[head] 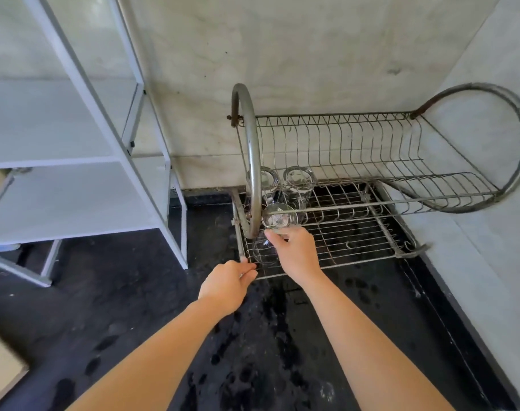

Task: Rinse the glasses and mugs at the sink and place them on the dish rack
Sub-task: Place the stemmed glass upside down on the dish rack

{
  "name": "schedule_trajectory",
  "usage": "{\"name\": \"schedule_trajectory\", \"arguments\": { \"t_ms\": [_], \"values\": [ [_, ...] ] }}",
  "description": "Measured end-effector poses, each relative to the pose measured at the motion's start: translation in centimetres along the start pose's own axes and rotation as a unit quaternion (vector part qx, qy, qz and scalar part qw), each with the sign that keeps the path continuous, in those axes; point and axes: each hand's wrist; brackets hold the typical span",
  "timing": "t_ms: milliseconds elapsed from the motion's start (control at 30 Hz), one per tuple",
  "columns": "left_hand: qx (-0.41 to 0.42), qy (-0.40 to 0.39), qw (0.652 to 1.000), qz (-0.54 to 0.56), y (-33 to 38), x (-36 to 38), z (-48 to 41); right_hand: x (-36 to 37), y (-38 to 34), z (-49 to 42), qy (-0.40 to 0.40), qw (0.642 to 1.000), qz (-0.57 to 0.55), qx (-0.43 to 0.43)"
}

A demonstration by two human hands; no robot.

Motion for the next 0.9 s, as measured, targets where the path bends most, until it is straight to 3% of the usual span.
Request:
{"name": "schedule_trajectory", "arguments": {
  "t_ms": [633,900],
  "values": [
    [-0.024,-0.019,0.999,-0.021,0.8,-0.2,0.1,0.5,0.6,-1.4,-0.042,0.996,0.070,0.027],
    [0.003,-0.010,0.995,-0.096,2.4,-0.3,0.8,0.3,1.1,-1.0,-0.029,0.996,0.072,0.052]
  ]
}}
Point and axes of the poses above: each hand's wrist, its own z-axis away from the middle knuckle, its own x-axis out of the palm, y = z × x, and after that the axes turned 9 degrees about y, right-handed
